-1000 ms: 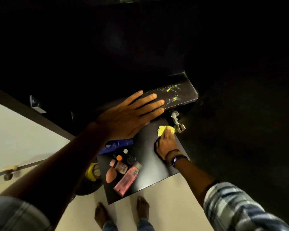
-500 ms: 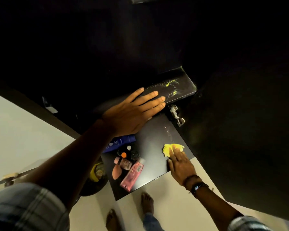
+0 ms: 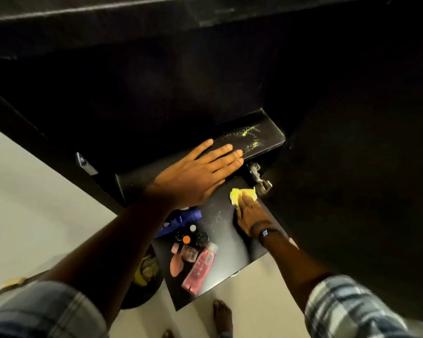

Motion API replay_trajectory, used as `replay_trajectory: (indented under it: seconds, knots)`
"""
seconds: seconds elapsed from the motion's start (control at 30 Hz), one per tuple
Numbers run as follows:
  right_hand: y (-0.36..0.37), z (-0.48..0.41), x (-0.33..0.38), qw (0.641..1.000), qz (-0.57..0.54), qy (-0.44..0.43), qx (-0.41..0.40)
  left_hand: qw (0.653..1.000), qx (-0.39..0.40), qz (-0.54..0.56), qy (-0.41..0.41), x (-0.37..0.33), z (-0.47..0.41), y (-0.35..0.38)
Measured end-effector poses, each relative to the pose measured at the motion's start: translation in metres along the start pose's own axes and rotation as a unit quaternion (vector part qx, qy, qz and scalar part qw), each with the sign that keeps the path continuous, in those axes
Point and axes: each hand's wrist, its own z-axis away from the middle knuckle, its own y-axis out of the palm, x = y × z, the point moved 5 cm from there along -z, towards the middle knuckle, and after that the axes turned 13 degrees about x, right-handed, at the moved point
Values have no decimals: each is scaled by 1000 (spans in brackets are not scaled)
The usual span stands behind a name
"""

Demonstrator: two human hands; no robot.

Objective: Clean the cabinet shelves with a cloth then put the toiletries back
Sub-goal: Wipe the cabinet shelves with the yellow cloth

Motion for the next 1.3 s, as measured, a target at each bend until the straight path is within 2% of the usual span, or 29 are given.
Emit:
replay_trajectory:
  seconds: [0.07, 0.2, 0.33, 0.47, 0.57, 0.7, 0.8, 0.9, 1.0, 1.1, 1.3]
  knots:
    - [18, 39, -8, 998, -49, 3, -30, 1000, -10, 2, 2, 0, 1, -1]
    - [39, 67, -26, 998, -47, 18, -40, 1000, -21, -4, -1, 2, 2, 0]
    - [2, 24, -8, 998, -25, -18, -51, 1000, -23, -6, 2, 4, 1, 2]
    - [-40, -37, 42, 995, 5, -86, -54, 1000, -28, 5, 3, 2, 0, 2]
    - [-35, -50, 75, 990, 23, -125, -57, 999, -23, 31, 10, 3, 0, -1]
    - [24, -3, 65, 985, 1, -156, -70, 1000, -22, 16, 11, 3, 0, 2]
    - [60, 55, 36, 984, -49, -145, -92, 999, -33, 6, 10, 3, 0, -1]
    - [84, 98, 5, 983, -87, -94, -129, 999, -33, 2, 11, 3, 1, -2]
    - [80, 111, 4, 982, -25, -76, -173, 999, -29, -10, 9, 3, 2, 0]
    - [61, 92, 24, 973, 32, -126, -191, 999, -36, -16, 9, 4, 2, 0]
    - [15, 2, 59, 983, 29, -117, -139, 999, -42, -18, 17, 2, 1, 4]
